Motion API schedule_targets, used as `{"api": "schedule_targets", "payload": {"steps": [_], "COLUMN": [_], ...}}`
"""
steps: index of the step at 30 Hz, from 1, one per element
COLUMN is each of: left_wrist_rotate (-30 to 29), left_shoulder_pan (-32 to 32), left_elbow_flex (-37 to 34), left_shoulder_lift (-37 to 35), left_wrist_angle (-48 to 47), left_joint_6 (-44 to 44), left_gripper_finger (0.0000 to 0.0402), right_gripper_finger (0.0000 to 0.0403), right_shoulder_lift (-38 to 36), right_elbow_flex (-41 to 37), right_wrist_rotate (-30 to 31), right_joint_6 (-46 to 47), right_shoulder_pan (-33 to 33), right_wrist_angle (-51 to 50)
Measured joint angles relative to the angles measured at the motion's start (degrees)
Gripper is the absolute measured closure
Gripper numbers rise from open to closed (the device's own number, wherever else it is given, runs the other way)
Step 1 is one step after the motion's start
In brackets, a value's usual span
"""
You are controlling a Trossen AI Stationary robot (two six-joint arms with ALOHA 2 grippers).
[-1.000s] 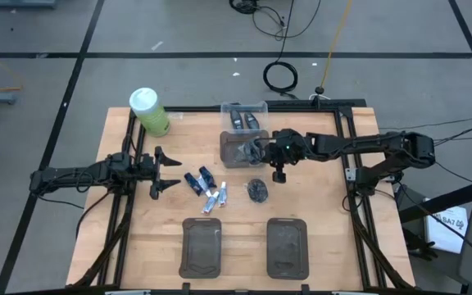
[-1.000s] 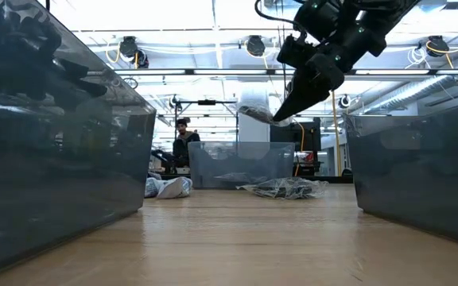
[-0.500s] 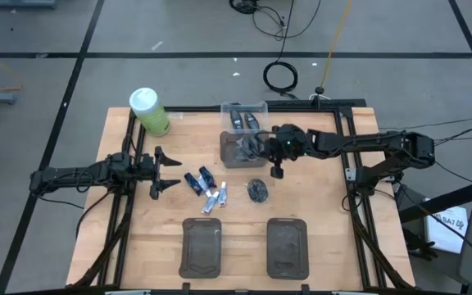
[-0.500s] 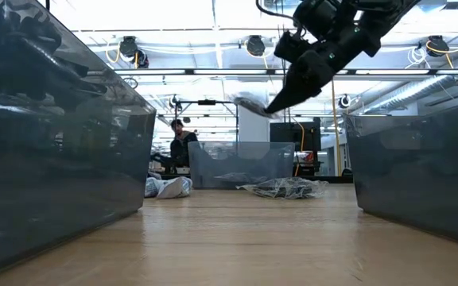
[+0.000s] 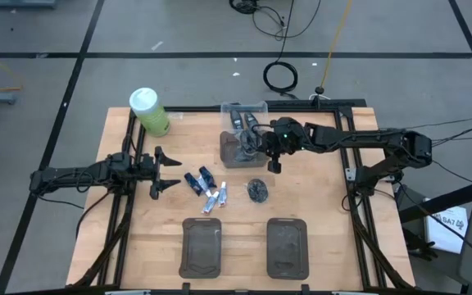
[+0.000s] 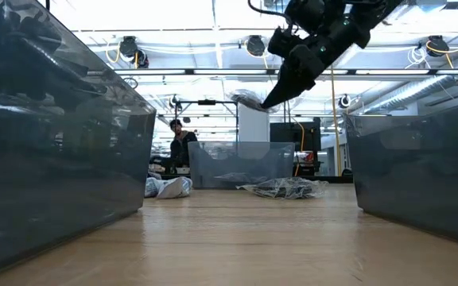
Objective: Pick & Place Travel size toiletries
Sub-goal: Put the left black hairbrush into the top black bin
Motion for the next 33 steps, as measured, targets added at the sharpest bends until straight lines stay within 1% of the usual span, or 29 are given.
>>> {"api": "schedule_targets", "payload": {"steps": [5,10,22,30,33], "left_wrist_rotate": [0.02,0.02,0.02,0.02,0.02], "left_shoulder_pan": [-0.01,0.0,-0.02,0.0,0.0], "left_elbow_flex": [-0.02,0.0,0.0,0.0,-0.02], "left_shoulder_lift": [0.0,0.01,0.01,-0.01,0.01], "left_wrist_angle": [0.01,0.02,0.0,0.0,0.0], "left_joint_6": [0.0,0.0,0.0,0.0,0.0], "left_gripper_finger": [0.0096,0.0096,0.0096,0.0096,0.0096], "right_gripper_finger": [0.0403,0.0403,0.0403,0.0403,0.0403], "right_shoulder_lift": [3.49,6.02,6.11,6.14,6.14], "right_elbow_flex": [0.97,0.96,0.9,-1.97,-3.28], "right_wrist_rotate": [0.0,0.06,0.18,0.06,0.22], "right_joint_6": [-0.3,-1.03,-0.56,-0.21,-0.15], "right_shoulder_pan": [-0.25,-0.25,-2.34,-2.53,-2.53], "right_wrist_angle": [-1.98,-1.36,-3.02,-2.69,-0.92]}}
